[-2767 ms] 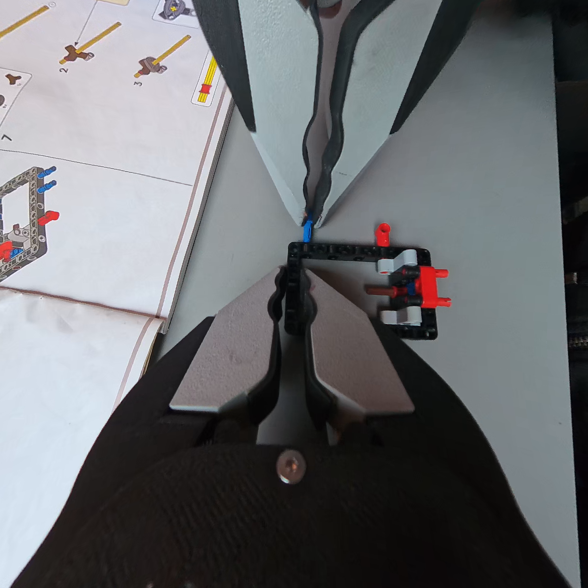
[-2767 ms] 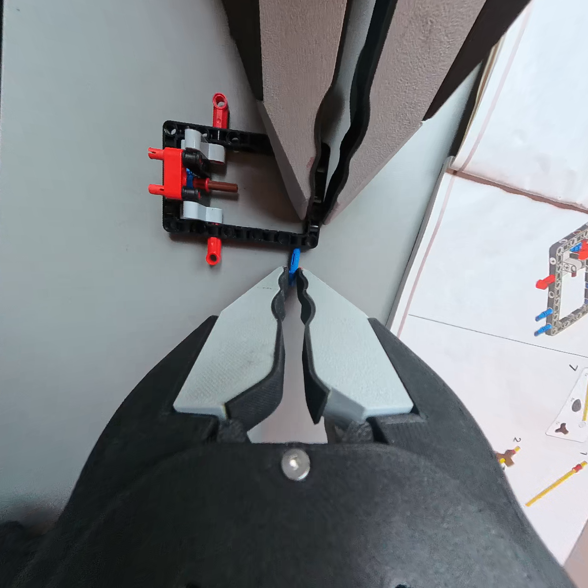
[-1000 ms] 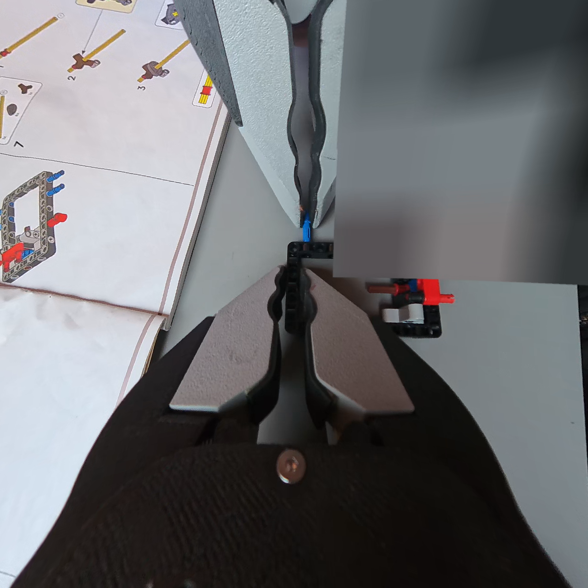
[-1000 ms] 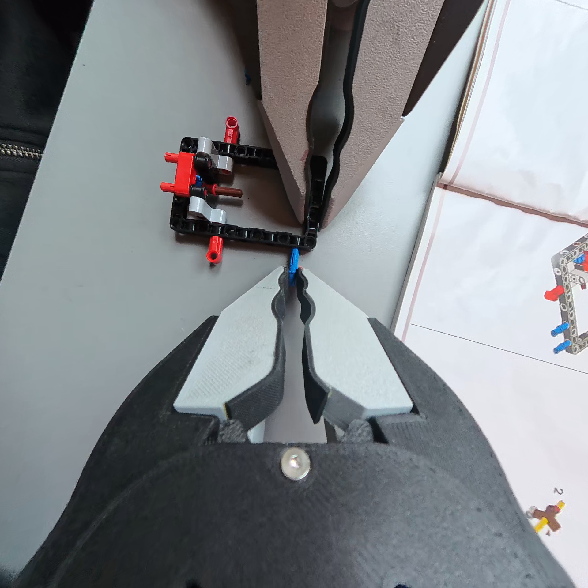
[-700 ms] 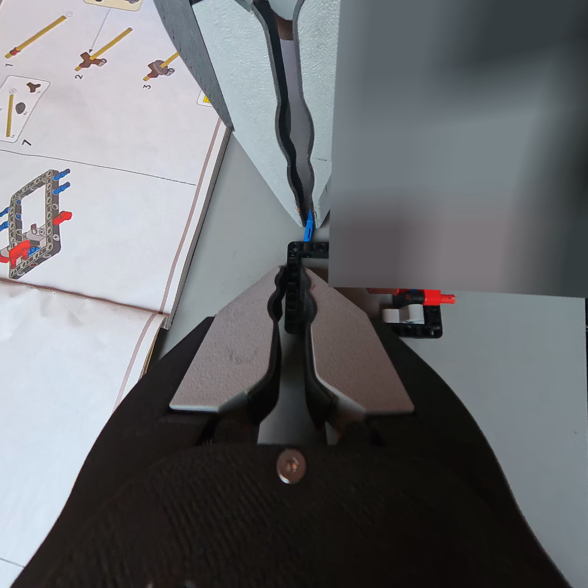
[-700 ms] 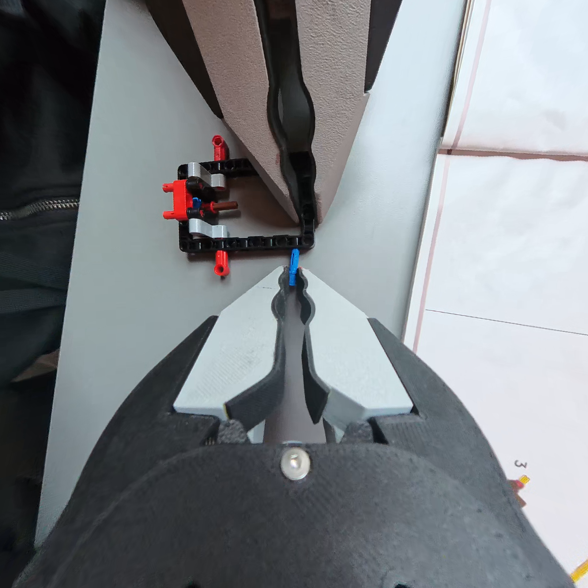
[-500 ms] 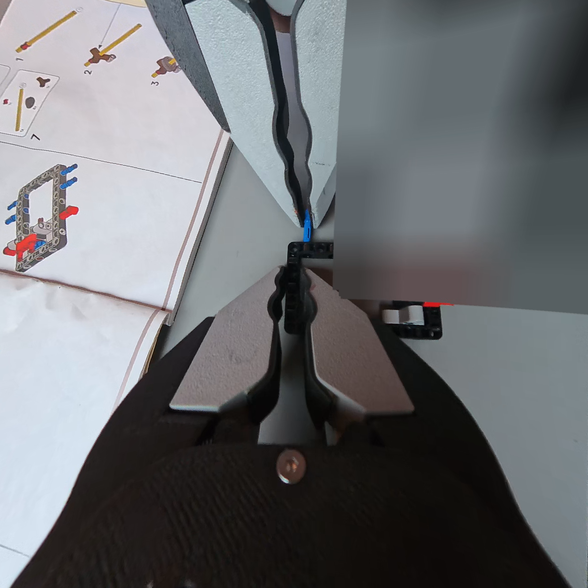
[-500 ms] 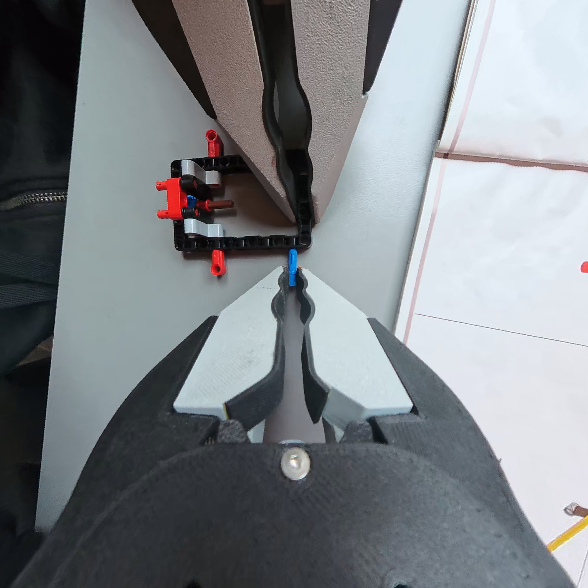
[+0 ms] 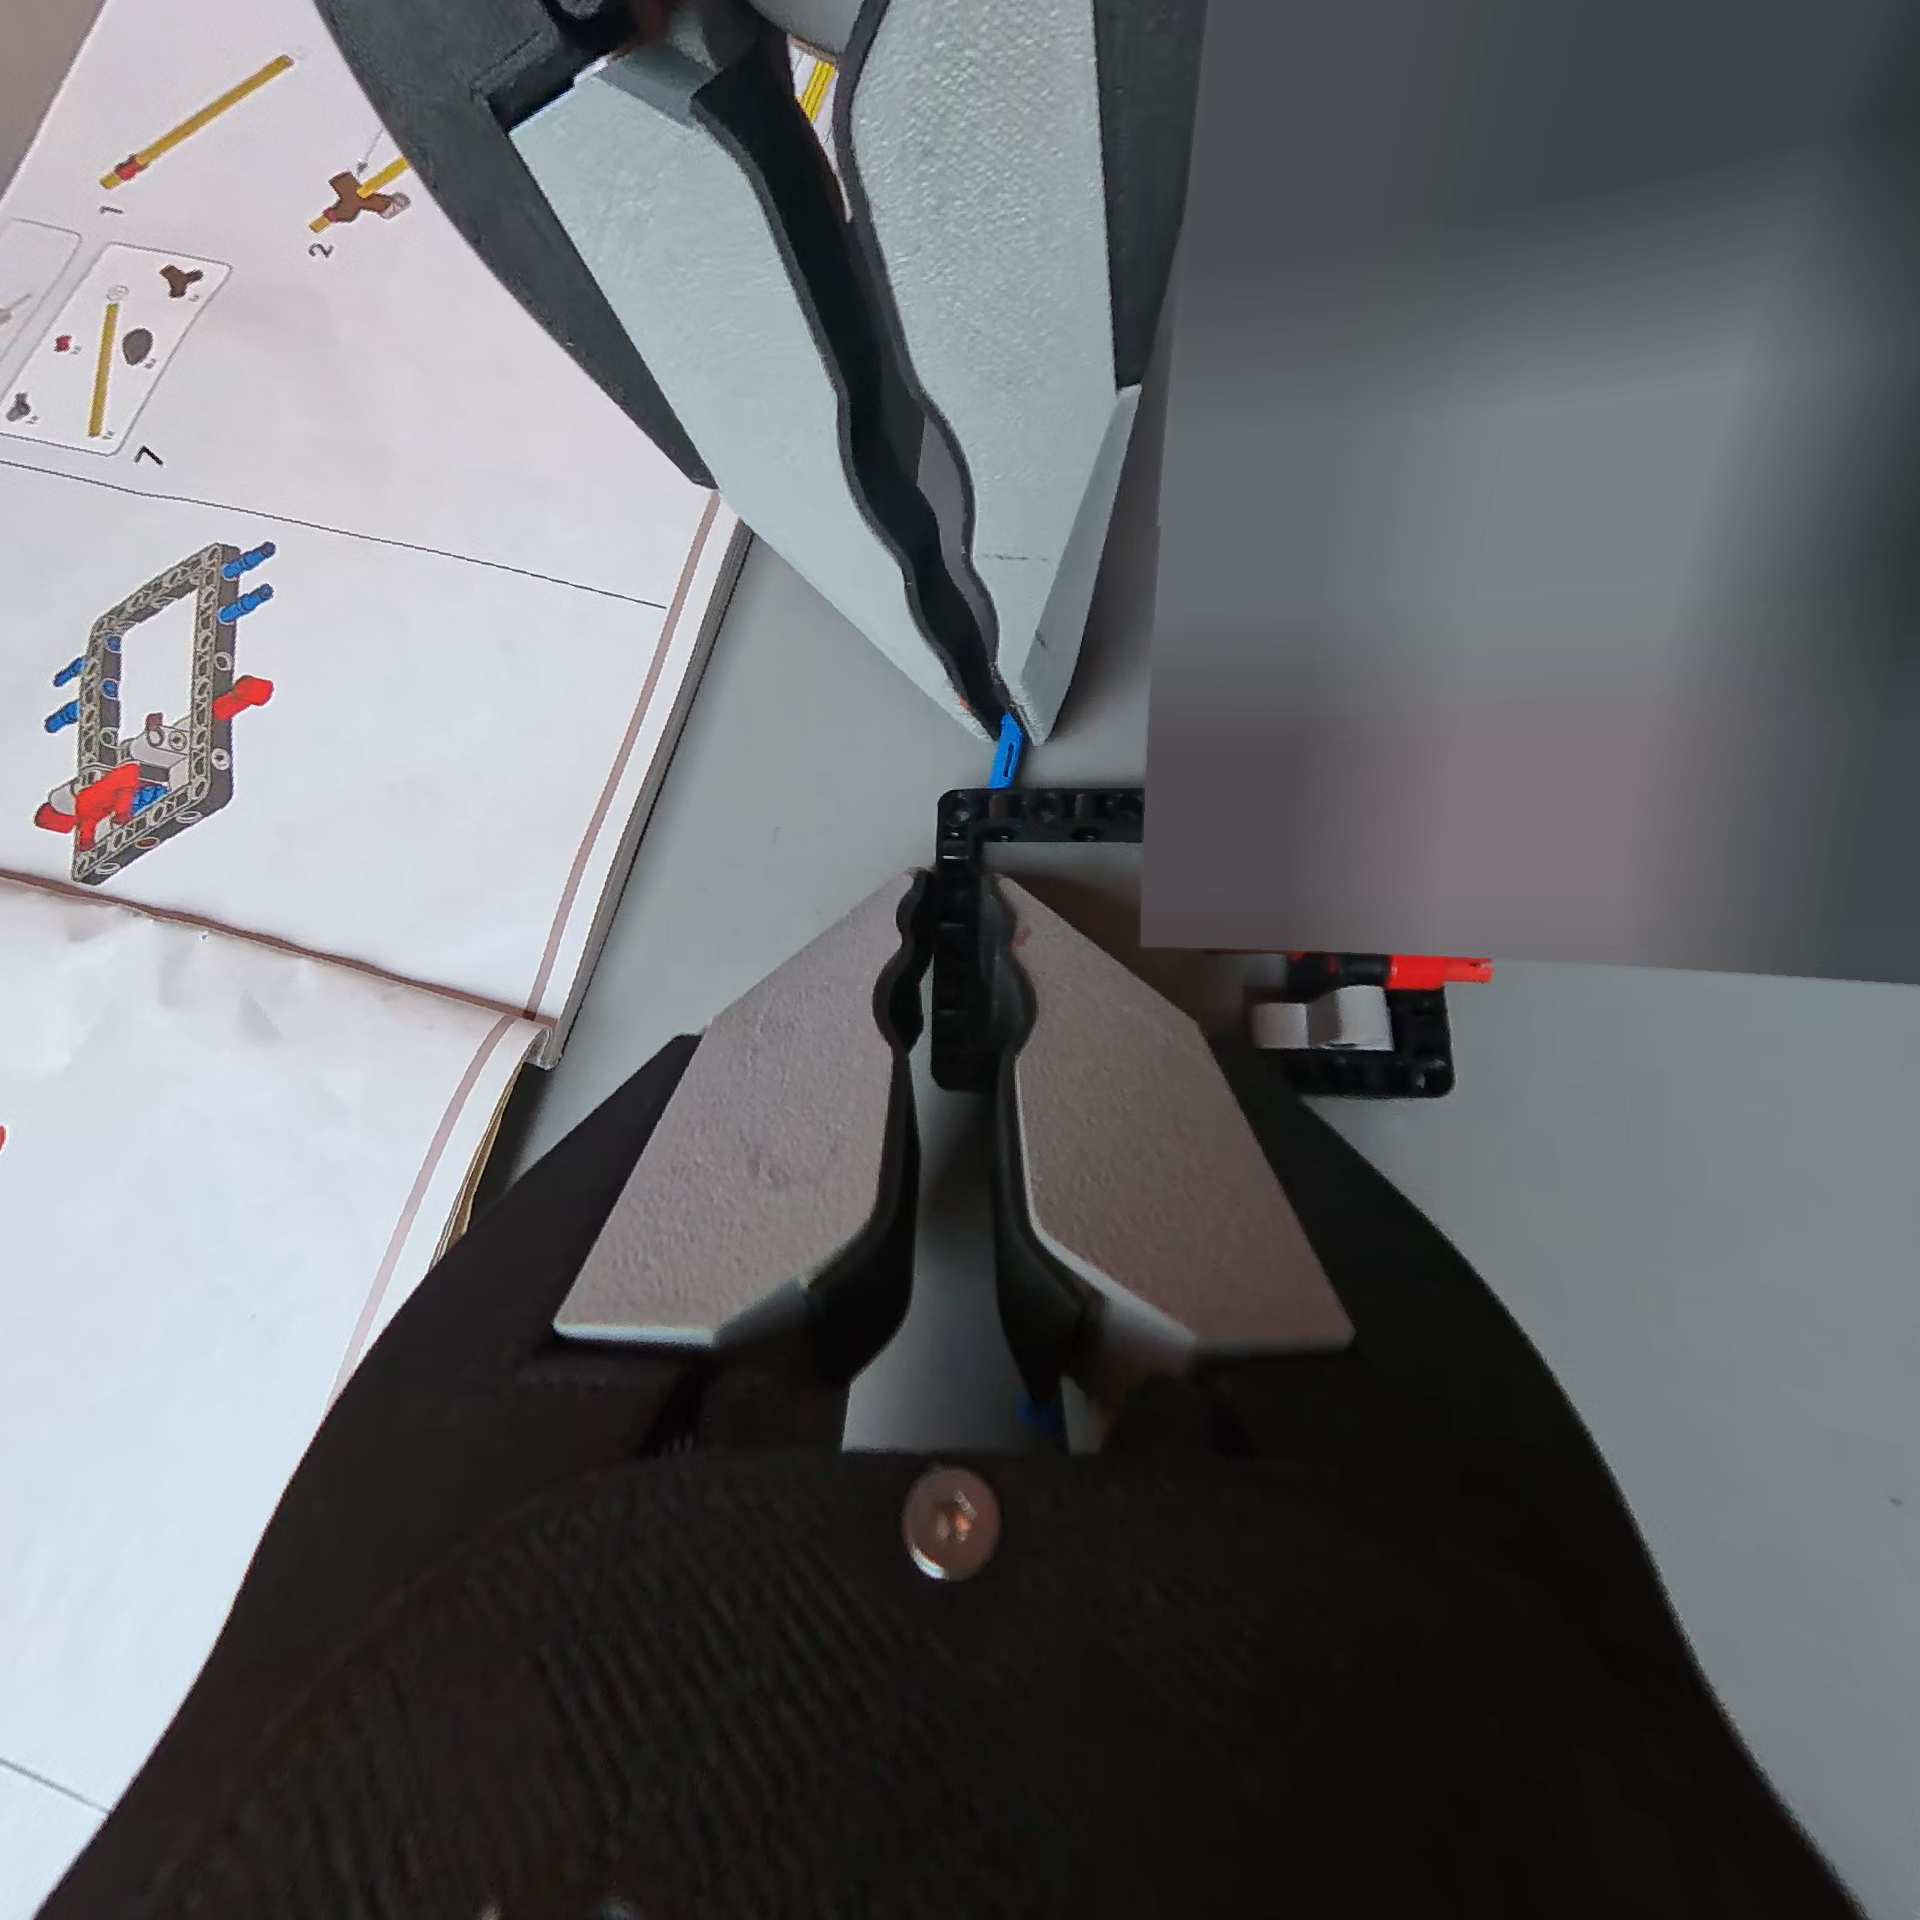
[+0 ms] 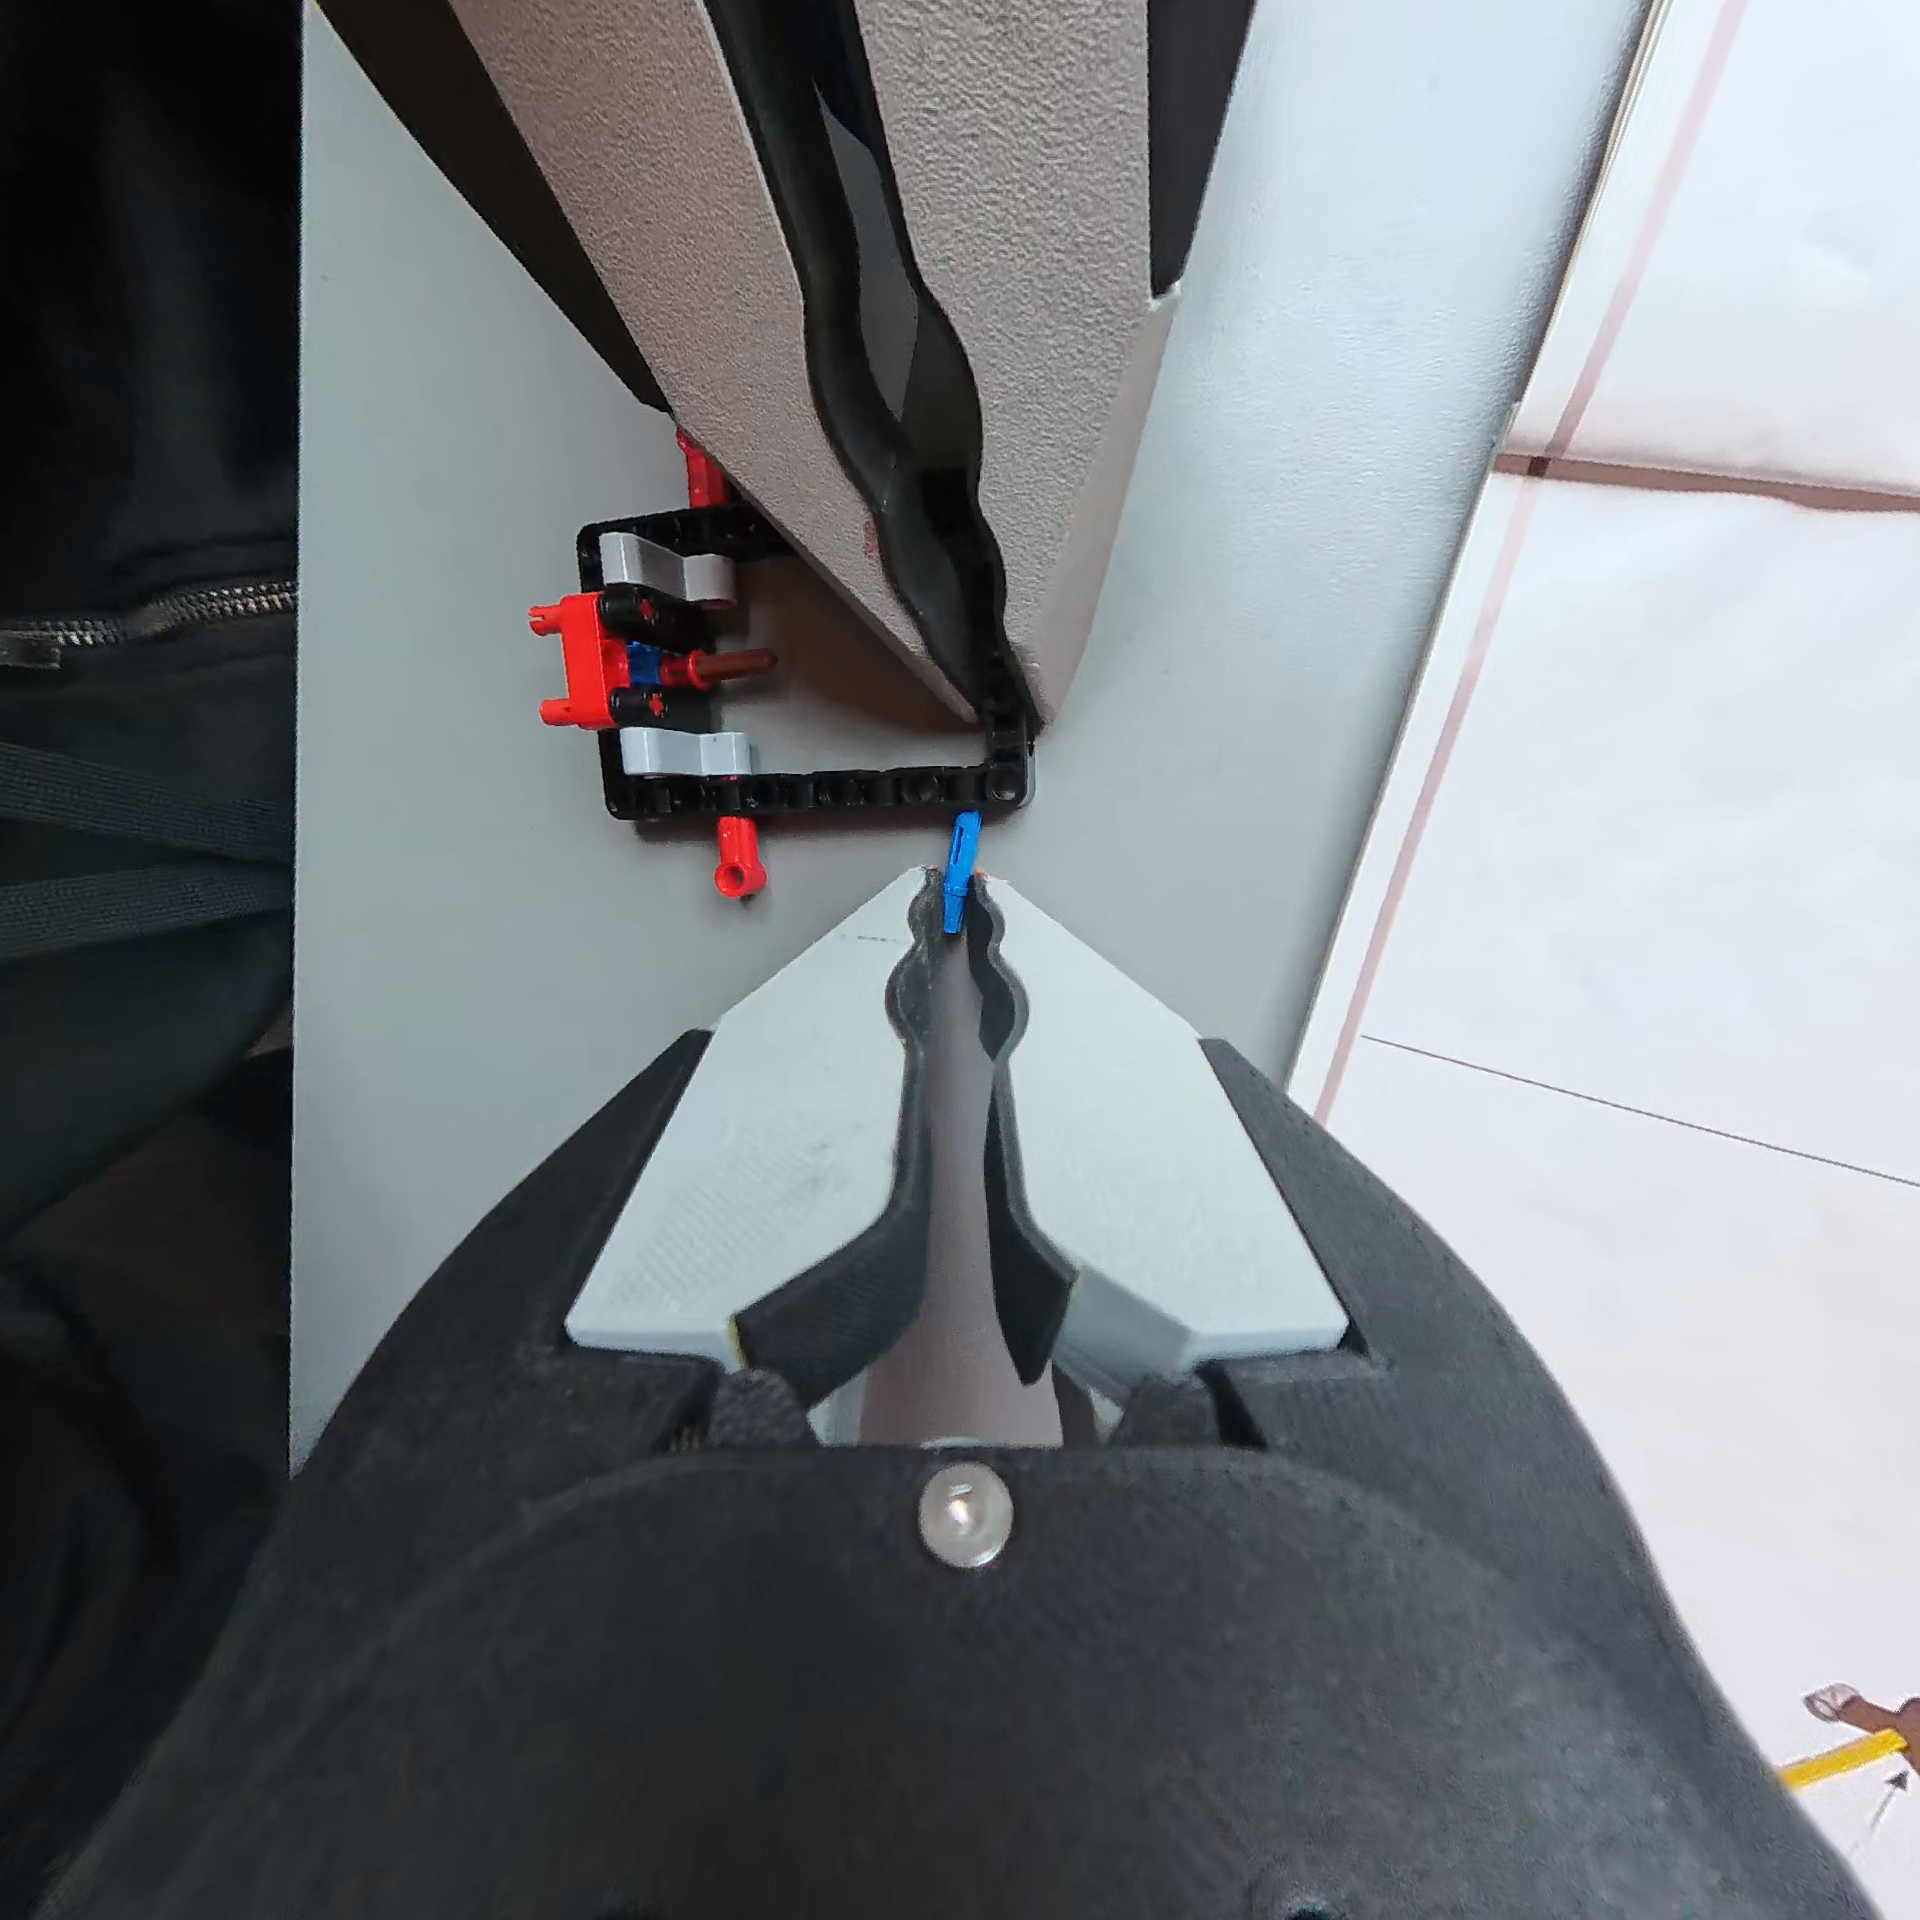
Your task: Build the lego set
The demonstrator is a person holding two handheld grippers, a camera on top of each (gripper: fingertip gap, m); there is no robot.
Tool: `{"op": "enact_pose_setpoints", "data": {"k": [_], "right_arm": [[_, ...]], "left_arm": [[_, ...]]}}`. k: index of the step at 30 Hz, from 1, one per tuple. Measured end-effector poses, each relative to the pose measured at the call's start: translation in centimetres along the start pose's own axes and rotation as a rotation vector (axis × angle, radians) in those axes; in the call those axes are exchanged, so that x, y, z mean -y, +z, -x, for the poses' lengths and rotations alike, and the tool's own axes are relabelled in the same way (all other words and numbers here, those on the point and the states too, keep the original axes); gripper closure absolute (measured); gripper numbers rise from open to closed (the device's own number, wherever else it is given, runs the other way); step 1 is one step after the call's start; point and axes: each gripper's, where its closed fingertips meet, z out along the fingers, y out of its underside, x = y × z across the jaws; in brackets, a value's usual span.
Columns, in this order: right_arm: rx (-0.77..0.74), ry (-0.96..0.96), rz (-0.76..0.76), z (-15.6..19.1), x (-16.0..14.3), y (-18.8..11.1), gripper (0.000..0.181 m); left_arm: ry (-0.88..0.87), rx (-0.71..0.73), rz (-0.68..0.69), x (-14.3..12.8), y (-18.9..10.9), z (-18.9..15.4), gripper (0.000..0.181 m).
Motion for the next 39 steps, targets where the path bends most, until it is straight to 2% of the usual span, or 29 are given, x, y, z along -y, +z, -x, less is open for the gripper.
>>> {"op": "enact_pose_setpoints", "data": {"k": [1,9,13,17,22,29,36,39], "right_arm": [[-0.001,-0.004,0.011,0.0,0.0,0.0,0.18],[0.038,0.0,0.09,-0.2,0.1,0.0,0.18],[-0.07,-0.14,0.06,-0.5,0.2,0.0,0.18],[-0.258,-0.292,0.046,-1.6,0.6,-0.1,0.179],[-0.281,-0.312,0.03,-1.3,0.7,0.0,0.18],[-0.314,-0.169,-0.031,-1.0,0.5,0.0,0.18],[-0.316,0.074,-0.072,-0.7,0.5,0.0,0.18],[-0.337,0.056,-0.089,-0.3,0.9,0.3,0.181]], "left_arm": [[0.003,0.002,0.002,0.0,0.0,0.0,0.175],[0.015,0.043,0.016,-0.1,-0.1,0.3,0.175],[0.01,0.041,0.007,-0.1,-0.1,0.3,0.175],[-0.001,0.028,0.006,-0.1,-0.2,0.3,0.175],[-0.046,0.006,0.003,-0.1,-0.2,0.3,0.175],[-0.051,0.016,-0.002,-0.1,-0.1,0.3,0.175],[-0.091,0.051,0.012,-0.2,-0.1,0.6,0.175],[-0.094,0.059,0.015,-0.2,-0.2,0.6,0.175]]}}
